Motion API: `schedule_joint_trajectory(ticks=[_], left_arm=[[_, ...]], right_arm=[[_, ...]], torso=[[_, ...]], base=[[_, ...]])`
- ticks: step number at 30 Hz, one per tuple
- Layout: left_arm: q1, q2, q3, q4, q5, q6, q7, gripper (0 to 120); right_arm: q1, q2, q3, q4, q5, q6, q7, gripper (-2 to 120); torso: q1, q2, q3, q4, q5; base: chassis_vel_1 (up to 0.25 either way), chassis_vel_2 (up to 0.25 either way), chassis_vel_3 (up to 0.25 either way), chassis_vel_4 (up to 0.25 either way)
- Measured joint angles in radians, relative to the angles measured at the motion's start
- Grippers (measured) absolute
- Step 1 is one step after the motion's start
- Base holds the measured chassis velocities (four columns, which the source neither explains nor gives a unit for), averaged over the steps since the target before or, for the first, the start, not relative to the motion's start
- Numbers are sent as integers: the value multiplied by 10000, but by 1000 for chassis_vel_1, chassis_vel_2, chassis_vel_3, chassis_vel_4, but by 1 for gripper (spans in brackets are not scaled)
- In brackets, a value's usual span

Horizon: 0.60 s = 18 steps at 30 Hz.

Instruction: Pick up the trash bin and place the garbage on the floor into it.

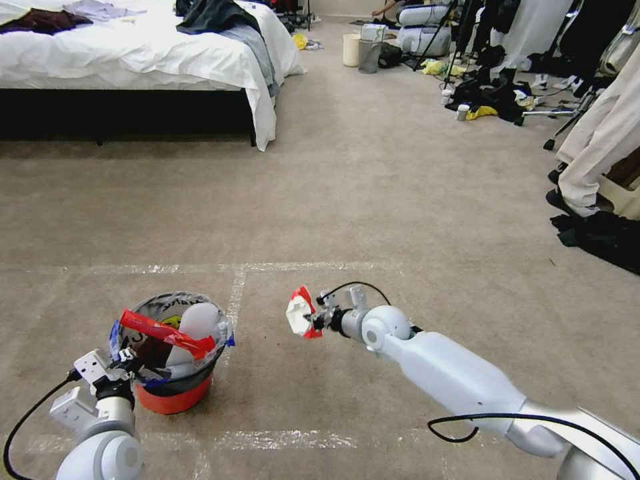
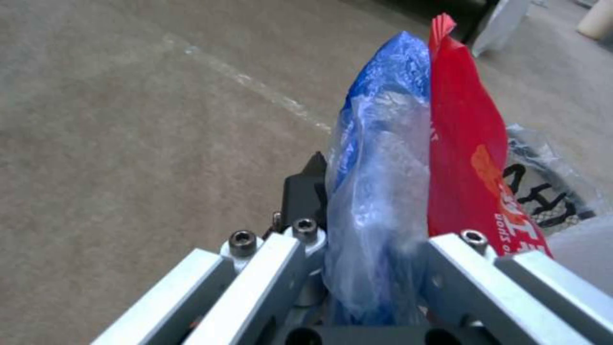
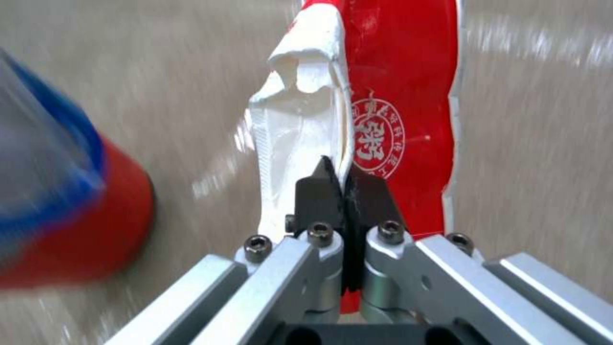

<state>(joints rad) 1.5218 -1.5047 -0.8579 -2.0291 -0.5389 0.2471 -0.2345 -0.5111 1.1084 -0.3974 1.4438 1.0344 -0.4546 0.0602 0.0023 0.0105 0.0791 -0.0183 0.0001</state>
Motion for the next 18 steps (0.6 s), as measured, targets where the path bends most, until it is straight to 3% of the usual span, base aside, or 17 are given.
schedule_joint_trajectory(ticks=[12,18], left_arm=[[-1,32,391,-85,-348,192,-17,4],[33,-80,605,-85,-476,239,18,4]], right_arm=[[246,20,587,1049,26,1676,-929,0],[764,685,100,1193,41,3111,-2342,0]], torso=[[0,0,0,-1,-1],[1,0,1,2,-2]], base=[[0,0,0,0],[0,0,0,0]])
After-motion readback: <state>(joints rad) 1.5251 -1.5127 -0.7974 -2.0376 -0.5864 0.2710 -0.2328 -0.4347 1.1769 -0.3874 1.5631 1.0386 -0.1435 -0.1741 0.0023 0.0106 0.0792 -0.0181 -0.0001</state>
